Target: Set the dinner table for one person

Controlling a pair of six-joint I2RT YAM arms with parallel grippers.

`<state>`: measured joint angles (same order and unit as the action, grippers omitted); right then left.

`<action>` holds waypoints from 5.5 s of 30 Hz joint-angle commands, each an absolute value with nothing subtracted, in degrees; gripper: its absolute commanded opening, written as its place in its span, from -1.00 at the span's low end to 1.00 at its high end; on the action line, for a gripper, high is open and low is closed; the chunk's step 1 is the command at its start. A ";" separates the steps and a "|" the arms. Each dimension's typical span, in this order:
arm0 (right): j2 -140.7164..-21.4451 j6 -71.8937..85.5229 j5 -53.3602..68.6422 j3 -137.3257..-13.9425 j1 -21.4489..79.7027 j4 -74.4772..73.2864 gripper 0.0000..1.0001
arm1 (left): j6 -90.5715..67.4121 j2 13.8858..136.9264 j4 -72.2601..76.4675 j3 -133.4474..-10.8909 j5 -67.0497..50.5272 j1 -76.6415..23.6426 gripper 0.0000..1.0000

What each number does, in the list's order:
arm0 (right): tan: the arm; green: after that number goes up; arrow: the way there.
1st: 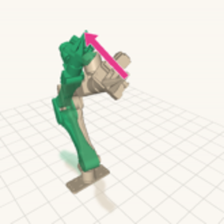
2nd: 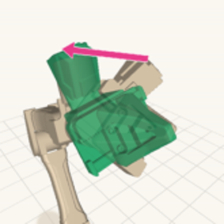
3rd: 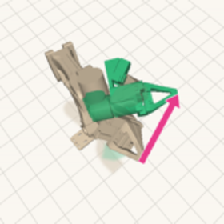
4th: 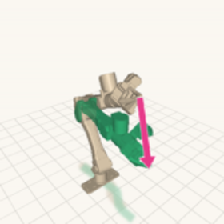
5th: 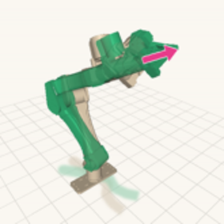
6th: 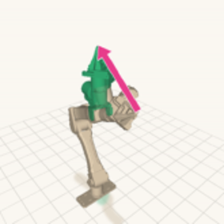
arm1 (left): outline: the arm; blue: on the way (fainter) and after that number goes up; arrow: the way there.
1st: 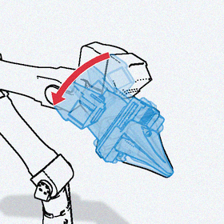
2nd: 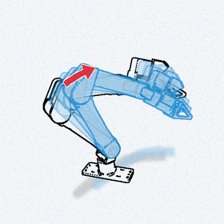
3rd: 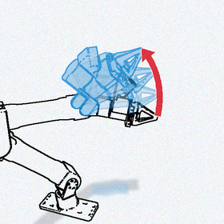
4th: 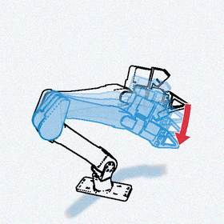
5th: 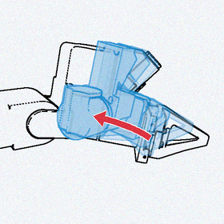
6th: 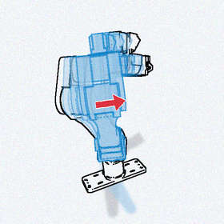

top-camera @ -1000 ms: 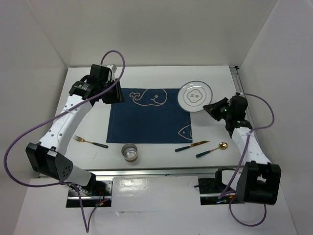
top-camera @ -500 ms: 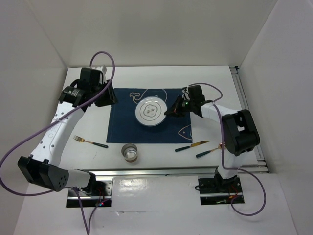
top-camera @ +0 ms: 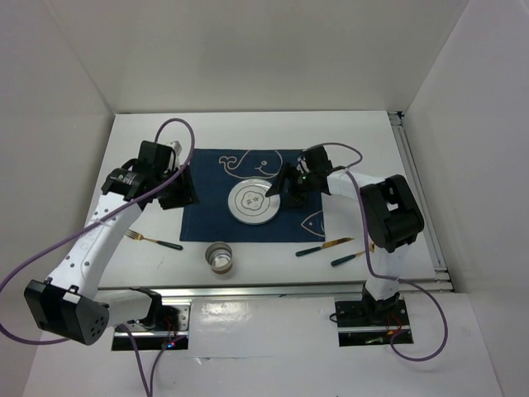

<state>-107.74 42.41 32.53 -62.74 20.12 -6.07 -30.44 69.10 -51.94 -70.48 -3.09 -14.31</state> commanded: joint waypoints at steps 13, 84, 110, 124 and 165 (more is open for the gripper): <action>-95.37 27.52 -6.10 -75.24 35.76 -31.39 0.92 | -32.42 72.77 -54.76 -88.86 9.39 -12.22 0.92; -122.00 24.08 -6.41 -115.75 15.47 -44.21 1.00 | -40.86 70.92 -44.21 -55.20 1.23 5.45 0.99; -95.80 21.97 -5.27 -90.70 15.47 -37.09 1.00 | -57.83 81.91 -35.07 -41.05 2.81 7.73 0.27; -93.52 23.02 -4.75 -87.55 15.47 -37.09 1.00 | -39.22 84.19 -41.83 -61.49 4.92 4.32 -1.00; -76.37 70.91 -4.39 -45.88 32.87 -45.35 0.29 | -26.90 108.30 -47.98 -84.45 7.39 -18.98 0.36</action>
